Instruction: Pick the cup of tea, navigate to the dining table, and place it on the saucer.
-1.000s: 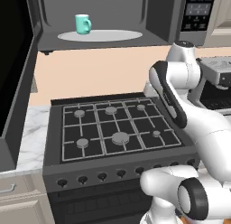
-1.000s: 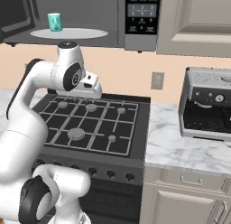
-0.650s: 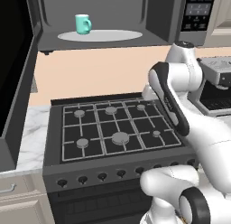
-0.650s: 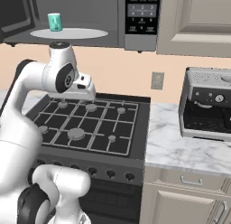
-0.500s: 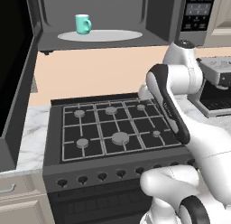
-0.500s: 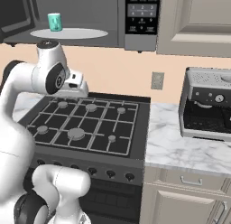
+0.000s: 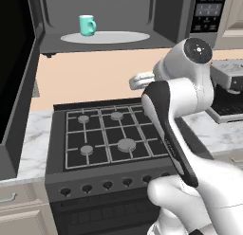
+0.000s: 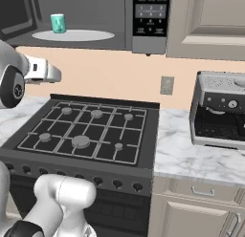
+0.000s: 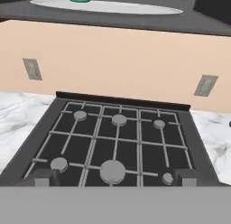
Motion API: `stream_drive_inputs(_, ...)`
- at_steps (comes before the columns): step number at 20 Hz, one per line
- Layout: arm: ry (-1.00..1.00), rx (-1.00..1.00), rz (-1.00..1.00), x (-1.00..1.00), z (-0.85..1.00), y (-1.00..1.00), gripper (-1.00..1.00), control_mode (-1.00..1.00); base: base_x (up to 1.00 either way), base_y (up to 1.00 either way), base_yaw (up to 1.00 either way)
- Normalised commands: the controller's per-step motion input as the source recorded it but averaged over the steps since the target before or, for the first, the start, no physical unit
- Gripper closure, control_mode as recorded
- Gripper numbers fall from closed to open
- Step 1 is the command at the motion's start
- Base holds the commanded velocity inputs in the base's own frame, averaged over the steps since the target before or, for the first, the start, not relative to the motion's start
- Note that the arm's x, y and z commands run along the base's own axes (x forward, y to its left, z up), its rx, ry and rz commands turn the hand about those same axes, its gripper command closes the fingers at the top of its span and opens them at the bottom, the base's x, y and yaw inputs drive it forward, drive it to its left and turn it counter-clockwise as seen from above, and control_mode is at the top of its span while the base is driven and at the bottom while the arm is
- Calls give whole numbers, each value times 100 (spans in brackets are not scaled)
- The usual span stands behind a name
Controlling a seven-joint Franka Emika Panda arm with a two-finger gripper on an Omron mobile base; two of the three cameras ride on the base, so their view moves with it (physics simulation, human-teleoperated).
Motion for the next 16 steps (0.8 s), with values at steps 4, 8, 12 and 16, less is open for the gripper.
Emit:
stream_drive_inputs(4,-23,12,0,0,100,2,-100,-100,0,0,0)
stream_drive_inputs(8,-5,21,1,0,93,-25,-100,-100,0,0,0)
stream_drive_inputs(12,-8,23,25,19,37,-41,-100,-100,0,0,0)
stream_drive_inputs(16,-3,3,27,51,0,-12,-100,-100,0,0,0)
